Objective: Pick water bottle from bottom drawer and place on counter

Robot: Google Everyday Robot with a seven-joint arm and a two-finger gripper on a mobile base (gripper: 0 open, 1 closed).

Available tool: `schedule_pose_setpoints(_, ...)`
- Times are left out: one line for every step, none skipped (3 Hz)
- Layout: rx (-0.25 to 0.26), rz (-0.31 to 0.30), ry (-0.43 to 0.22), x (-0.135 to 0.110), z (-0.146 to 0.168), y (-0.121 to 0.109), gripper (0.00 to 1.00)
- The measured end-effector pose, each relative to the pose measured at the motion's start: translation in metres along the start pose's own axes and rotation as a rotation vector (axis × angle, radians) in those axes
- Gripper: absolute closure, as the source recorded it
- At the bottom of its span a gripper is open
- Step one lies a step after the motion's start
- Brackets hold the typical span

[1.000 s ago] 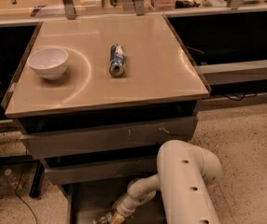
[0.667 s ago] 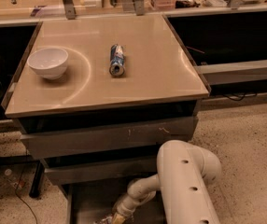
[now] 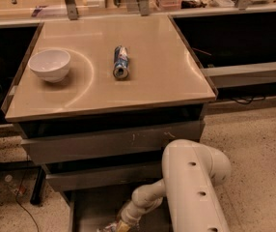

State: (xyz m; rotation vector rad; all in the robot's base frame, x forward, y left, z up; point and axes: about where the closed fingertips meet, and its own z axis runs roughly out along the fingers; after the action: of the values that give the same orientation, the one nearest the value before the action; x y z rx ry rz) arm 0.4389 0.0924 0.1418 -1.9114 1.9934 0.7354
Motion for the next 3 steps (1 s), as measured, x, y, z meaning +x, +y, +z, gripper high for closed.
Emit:
schedule_pose_setpoints(0.093, 0.016, 0.04, -0.018, -0.043, -0.007, 1.0)
schedule_pose_setpoints(0.175, 0.038, 0.11, -0.032, -0.101, 0.014, 1.0)
schedule_pose_setpoints(0.172, 0.04, 0.112, -0.031, -0.1, 0.016, 1.0)
